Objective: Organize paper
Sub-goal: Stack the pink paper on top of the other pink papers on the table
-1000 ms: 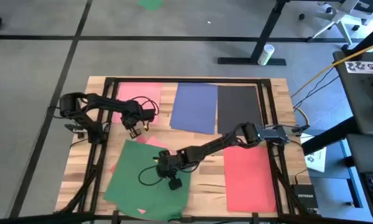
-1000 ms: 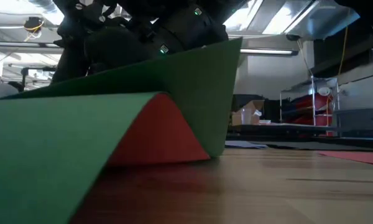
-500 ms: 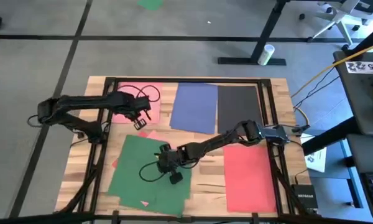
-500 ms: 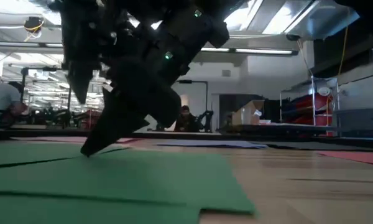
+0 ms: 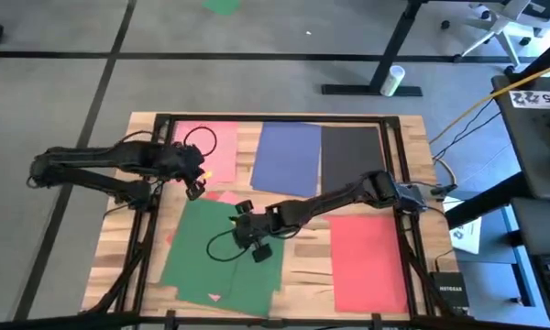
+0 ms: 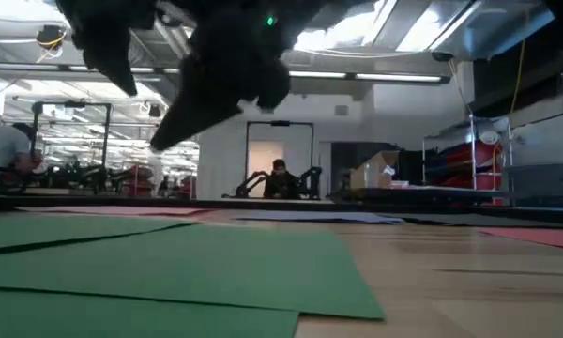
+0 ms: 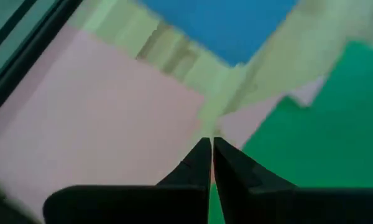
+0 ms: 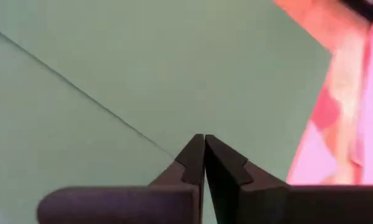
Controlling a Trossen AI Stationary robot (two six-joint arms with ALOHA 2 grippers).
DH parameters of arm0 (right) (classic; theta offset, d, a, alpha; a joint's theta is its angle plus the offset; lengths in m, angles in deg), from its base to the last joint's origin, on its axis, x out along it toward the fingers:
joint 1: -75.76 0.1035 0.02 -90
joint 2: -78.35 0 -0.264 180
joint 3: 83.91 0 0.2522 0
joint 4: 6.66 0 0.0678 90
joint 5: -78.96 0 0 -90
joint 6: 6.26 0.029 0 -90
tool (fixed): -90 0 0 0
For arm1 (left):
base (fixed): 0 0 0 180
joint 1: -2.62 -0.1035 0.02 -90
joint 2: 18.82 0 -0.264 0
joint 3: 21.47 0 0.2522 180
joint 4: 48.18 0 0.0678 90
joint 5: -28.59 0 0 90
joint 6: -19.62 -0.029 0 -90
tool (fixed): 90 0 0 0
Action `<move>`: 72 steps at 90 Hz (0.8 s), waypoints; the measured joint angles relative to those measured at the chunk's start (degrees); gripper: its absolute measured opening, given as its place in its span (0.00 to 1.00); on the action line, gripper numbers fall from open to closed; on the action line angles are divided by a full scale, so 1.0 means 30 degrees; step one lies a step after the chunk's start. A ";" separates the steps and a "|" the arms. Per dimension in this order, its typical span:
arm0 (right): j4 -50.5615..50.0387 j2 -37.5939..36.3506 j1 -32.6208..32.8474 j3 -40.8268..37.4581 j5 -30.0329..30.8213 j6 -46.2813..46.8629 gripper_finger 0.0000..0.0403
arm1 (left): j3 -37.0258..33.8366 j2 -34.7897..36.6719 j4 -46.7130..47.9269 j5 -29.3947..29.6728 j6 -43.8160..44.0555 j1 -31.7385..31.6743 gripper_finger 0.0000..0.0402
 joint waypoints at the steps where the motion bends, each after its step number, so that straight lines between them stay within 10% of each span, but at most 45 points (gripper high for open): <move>1: -0.0116 -0.0063 0.0019 0.0000 0.0063 0.0005 0.00 | -0.0002 0.0048 -0.0144 -0.0071 -0.0046 0.0134 0.00; 31: -0.3865 -0.0724 0.1400 0.0022 0.1205 0.0571 0.00 | -0.0634 -0.0229 -0.2079 -0.1349 -0.0291 0.4905 0.00; 72: -0.2764 -0.0716 0.2602 -0.1050 -0.0942 0.2187 0.00 | -0.5374 -0.1968 -0.5990 -0.1438 0.8387 1.3578 0.00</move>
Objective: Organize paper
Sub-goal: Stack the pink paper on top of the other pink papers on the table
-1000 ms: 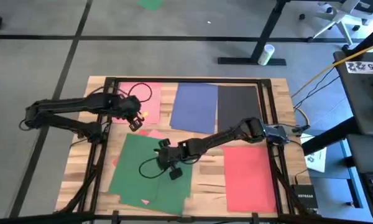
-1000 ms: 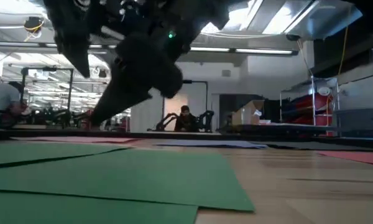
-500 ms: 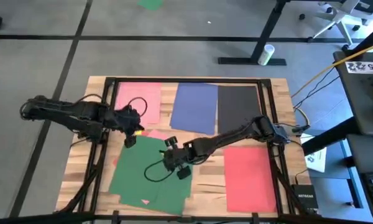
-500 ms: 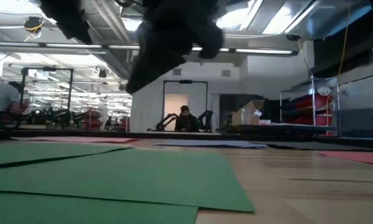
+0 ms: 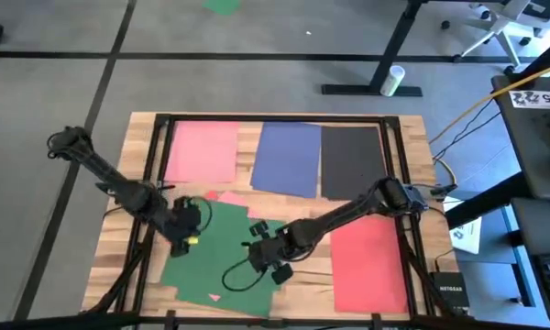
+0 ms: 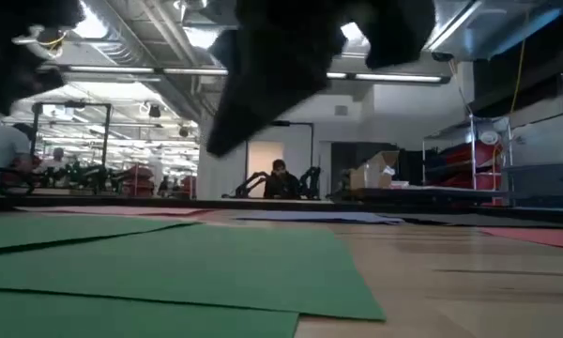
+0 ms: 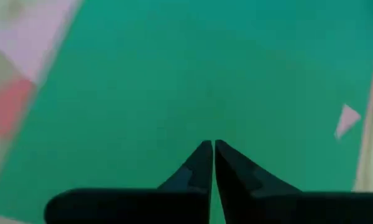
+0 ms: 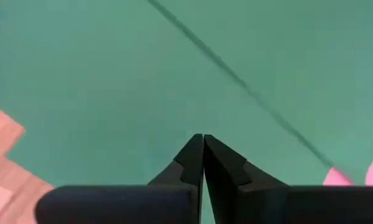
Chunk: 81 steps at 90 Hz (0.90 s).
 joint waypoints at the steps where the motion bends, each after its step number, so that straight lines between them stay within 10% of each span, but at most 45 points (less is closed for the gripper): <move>1: 0.0049 0.0000 0.0001 -0.0051 -0.0052 0.0091 0.00 | -0.0121 -0.0063 -0.0206 -0.0005 0.0207 0.0205 0.00; 44: 0.0644 0.0000 0.0357 -0.0735 -0.0346 0.1958 0.00 | -0.2057 -0.4777 -0.5966 -0.0692 0.6407 0.6120 0.00; 81: 0.2429 0.0000 0.0379 -0.0735 -0.2167 0.2678 0.00 | -0.1969 -0.9392 -1.2086 0.0039 0.8140 0.5551 0.00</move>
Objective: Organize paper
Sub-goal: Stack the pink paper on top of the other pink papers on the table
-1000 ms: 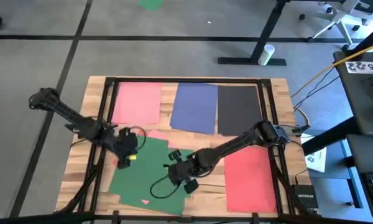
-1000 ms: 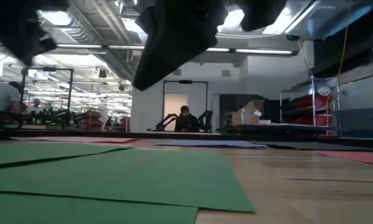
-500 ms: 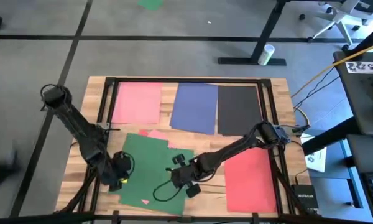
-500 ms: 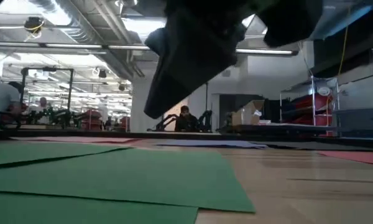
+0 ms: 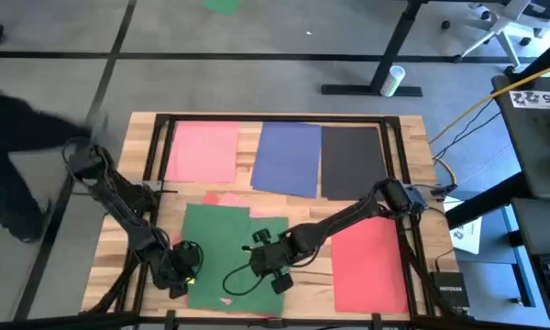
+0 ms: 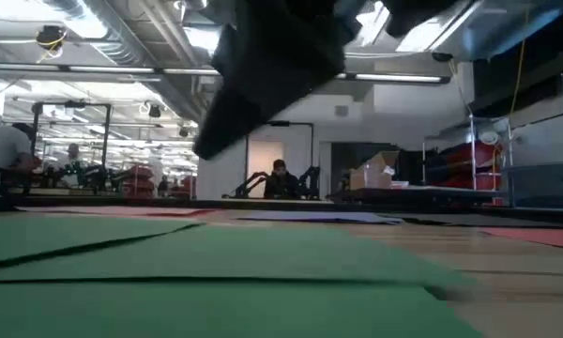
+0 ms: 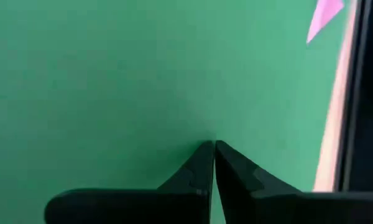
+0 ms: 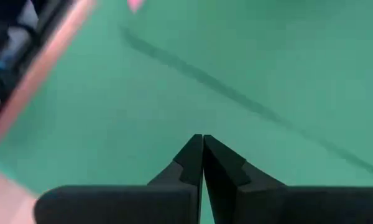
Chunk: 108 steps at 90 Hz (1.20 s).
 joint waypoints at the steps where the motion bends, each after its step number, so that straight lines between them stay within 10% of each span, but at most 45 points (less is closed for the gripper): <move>1: 0.0087 0.0000 0.0000 0.0000 -0.0092 0.0005 0.00 | 0.0000 -0.0044 -0.0048 0.0091 0.0057 -0.0033 0.00; 63: 0.1589 0.2095 0.0680 0.0007 0.1024 -0.4346 0.34 | -0.0039 -0.0287 0.0733 0.1306 -0.0538 -0.1247 0.00; 108: 0.4207 0.2694 0.1122 0.0015 0.1827 -0.5361 0.36 | -0.0066 -0.0316 0.0714 0.1570 -0.0647 -0.1262 0.00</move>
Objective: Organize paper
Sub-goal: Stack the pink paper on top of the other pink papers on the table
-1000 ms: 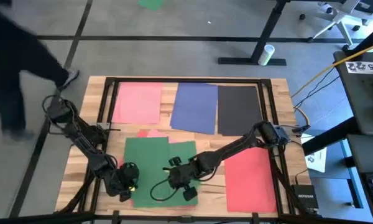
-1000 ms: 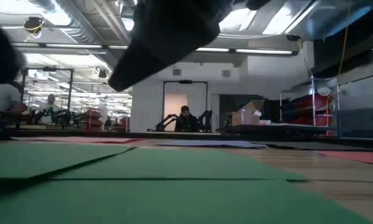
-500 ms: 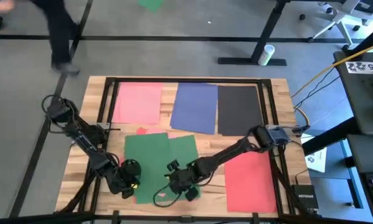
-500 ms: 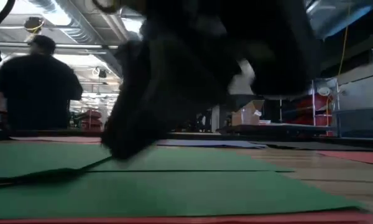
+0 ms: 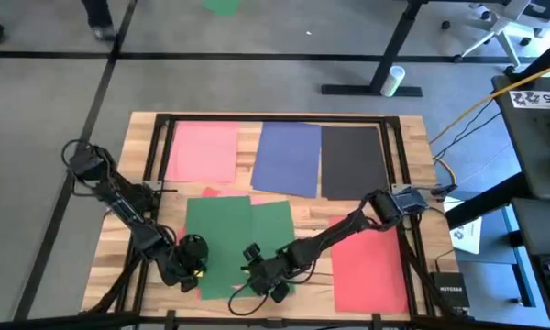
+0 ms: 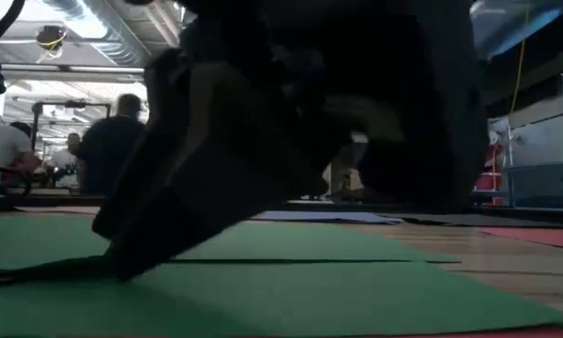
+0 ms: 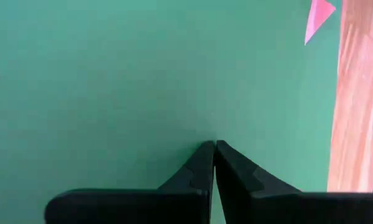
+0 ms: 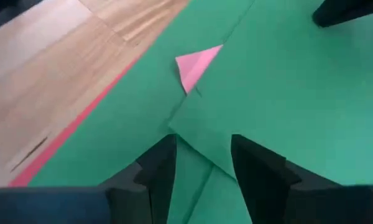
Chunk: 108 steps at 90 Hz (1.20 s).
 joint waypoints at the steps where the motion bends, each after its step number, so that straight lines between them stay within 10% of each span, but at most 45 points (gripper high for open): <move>1: 0.0000 0.0001 0.0000 0.0000 -0.0016 -0.0001 0.36 | 0.0000 0.0000 0.0000 -0.0005 0.0000 0.0000 0.00; 69: 0.1484 0.0001 -0.0042 0.0000 0.2183 -0.0604 0.30 | -0.0036 -0.0007 -0.0208 0.0015 -0.0506 0.0000 0.00; 108: 0.1137 0.0001 -0.0168 0.0151 0.2365 -0.0878 0.02 | 0.1180 0.0925 0.1289 -0.0087 -0.3752 -0.0015 0.00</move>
